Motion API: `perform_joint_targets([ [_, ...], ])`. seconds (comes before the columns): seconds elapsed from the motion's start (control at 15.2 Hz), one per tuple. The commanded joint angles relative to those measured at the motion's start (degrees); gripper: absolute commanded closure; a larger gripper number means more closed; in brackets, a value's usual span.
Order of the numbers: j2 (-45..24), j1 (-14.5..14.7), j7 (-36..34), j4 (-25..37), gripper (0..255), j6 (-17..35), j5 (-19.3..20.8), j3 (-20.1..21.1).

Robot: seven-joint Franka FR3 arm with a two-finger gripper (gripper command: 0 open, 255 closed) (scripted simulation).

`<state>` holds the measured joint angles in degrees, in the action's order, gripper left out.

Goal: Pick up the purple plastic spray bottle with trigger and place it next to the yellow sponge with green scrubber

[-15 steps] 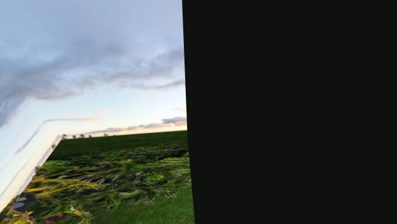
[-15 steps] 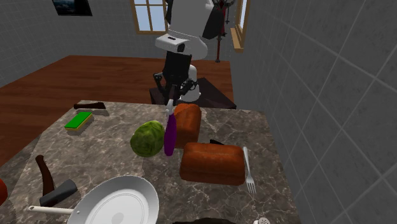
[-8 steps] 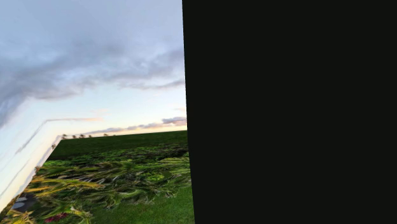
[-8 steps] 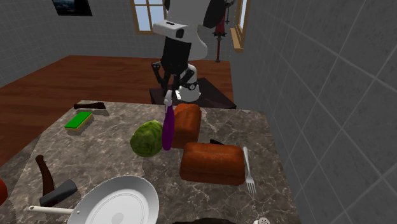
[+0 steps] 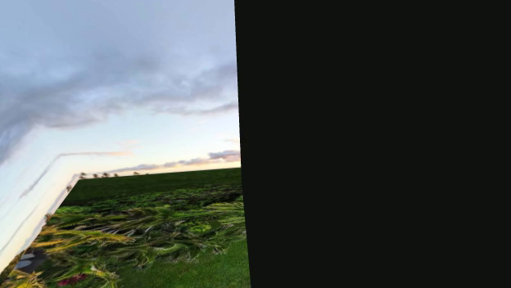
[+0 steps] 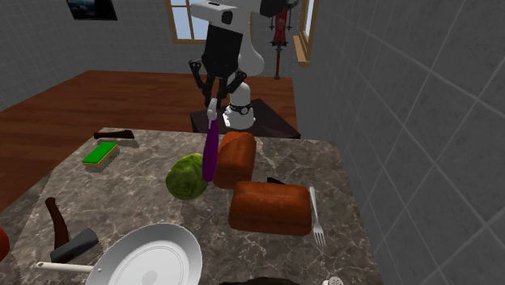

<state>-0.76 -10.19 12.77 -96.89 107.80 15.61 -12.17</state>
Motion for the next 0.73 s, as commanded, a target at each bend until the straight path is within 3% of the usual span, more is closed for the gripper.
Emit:
perform_joint_targets([
  [0.0,-0.24,0.04,0.35,1.73,255,-1.47,-0.16,0.04],
  [0.66,-2.05,0.04,2.49,11.63,255,-9.33,-1.00,0.05],
])
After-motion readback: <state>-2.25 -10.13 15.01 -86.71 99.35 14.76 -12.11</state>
